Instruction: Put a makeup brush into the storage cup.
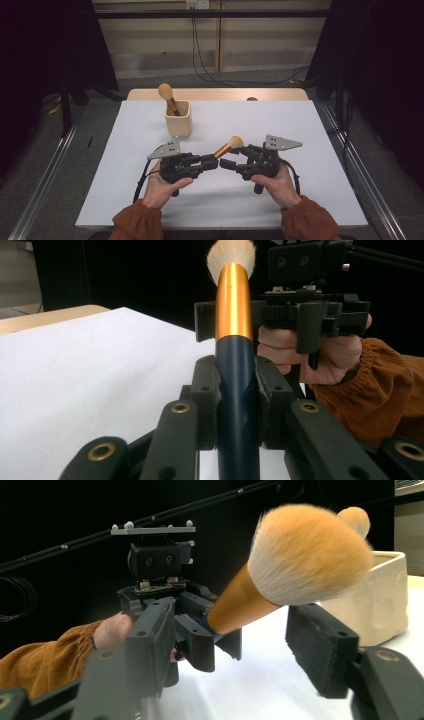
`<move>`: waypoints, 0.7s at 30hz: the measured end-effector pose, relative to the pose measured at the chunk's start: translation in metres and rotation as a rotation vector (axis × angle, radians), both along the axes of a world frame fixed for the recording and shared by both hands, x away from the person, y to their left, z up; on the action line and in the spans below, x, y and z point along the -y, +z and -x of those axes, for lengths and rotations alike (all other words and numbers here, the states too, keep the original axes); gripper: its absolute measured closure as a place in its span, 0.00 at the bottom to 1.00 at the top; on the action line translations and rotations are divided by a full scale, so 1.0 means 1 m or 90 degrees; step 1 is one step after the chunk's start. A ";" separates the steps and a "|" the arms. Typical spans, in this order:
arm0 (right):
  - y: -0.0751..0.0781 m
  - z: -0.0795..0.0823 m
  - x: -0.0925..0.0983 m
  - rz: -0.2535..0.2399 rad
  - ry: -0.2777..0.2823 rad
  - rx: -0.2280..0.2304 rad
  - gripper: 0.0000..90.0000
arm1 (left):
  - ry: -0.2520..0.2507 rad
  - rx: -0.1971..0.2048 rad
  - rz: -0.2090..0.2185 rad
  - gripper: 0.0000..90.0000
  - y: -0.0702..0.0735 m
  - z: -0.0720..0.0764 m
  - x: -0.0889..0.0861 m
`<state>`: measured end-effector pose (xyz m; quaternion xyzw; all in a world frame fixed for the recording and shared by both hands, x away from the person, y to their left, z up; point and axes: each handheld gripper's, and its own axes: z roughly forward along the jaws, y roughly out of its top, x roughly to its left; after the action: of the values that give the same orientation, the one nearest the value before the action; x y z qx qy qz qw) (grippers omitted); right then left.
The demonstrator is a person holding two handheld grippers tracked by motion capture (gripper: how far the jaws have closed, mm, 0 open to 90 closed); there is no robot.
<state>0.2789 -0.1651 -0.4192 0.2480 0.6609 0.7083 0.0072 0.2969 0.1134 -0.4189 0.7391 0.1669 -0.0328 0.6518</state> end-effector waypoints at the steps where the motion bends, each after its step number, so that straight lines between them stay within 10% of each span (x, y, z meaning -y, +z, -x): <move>1: 0.000 0.000 0.000 -0.002 -0.001 -0.002 0.44 | 0.001 0.000 0.002 0.83 0.000 0.000 0.000; 21: -0.007 0.000 -0.007 -0.064 -0.003 -0.016 0.73 | -0.019 0.005 0.021 0.83 -0.005 0.002 0.002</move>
<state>0.2787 -0.1579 -0.4266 0.2585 0.6238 0.7376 -0.0117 0.2953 0.1114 -0.4235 0.7307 0.1529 -0.0425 0.6640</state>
